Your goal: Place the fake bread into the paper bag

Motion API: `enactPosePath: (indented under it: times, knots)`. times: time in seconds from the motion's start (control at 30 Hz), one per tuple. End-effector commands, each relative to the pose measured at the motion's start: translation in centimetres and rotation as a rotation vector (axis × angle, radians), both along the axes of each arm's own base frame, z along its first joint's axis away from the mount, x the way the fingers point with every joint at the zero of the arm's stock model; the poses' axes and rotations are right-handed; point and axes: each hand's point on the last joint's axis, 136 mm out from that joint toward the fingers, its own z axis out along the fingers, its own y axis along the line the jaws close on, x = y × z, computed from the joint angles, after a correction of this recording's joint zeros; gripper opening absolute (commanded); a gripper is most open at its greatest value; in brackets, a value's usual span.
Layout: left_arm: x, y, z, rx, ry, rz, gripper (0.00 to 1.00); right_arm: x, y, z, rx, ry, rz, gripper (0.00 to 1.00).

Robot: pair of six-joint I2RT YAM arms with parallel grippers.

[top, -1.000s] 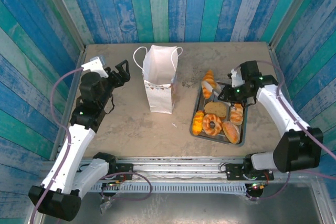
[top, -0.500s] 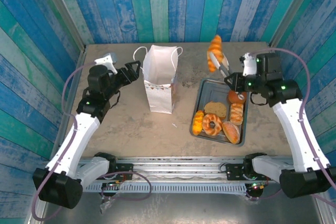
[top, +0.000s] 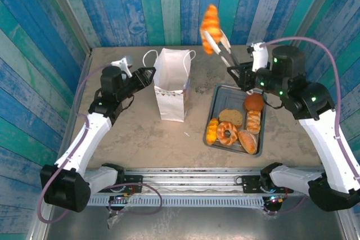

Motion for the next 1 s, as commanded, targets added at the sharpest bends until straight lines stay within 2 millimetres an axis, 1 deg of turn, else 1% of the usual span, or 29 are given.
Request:
enactPosePath:
  times: [0.0, 0.1, 0.23, 0.33, 0.47, 0.67, 0.83, 0.97]
  knots:
    - [0.3, -0.4, -0.1, -0.025, -0.006, -0.010, 0.57, 0.0, 2.9, 2.6, -0.014, -0.119, 0.055, 0.36]
    - [0.4, -0.5, -0.5, -0.022, 0.004, -0.012, 0.54, -0.2, 5.7, 2.5, -0.057, -0.142, 0.103, 0.36]
    - [0.4, -0.6, -1.1, -0.019, 0.021, -0.017, 0.51, 0.1, 8.9, 1.2, -0.118, -0.130, 0.143, 0.36]
    - [0.4, -0.7, -1.5, -0.016, 0.029, -0.020, 0.51, 0.8, 10.2, -0.4, -0.170, -0.101, 0.146, 0.36]
    - [0.4, -0.6, -2.0, -0.007, 0.038, -0.017, 0.49, 1.5, 10.8, -2.6, -0.242, -0.058, 0.135, 0.36]
    - [0.7, -0.9, -2.2, 0.002, 0.044, -0.035, 0.49, 1.8, 11.0, -5.7, -0.327, 0.006, 0.140, 0.36]
    - [0.8, -1.2, -2.3, 0.016, 0.044, -0.056, 0.53, 1.9, 10.5, -7.2, -0.376, 0.036, 0.126, 0.36]
    - [0.9, -1.3, -2.3, 0.031, 0.040, -0.065, 0.52, 1.8, 10.1, -8.0, -0.407, 0.055, 0.119, 0.36]
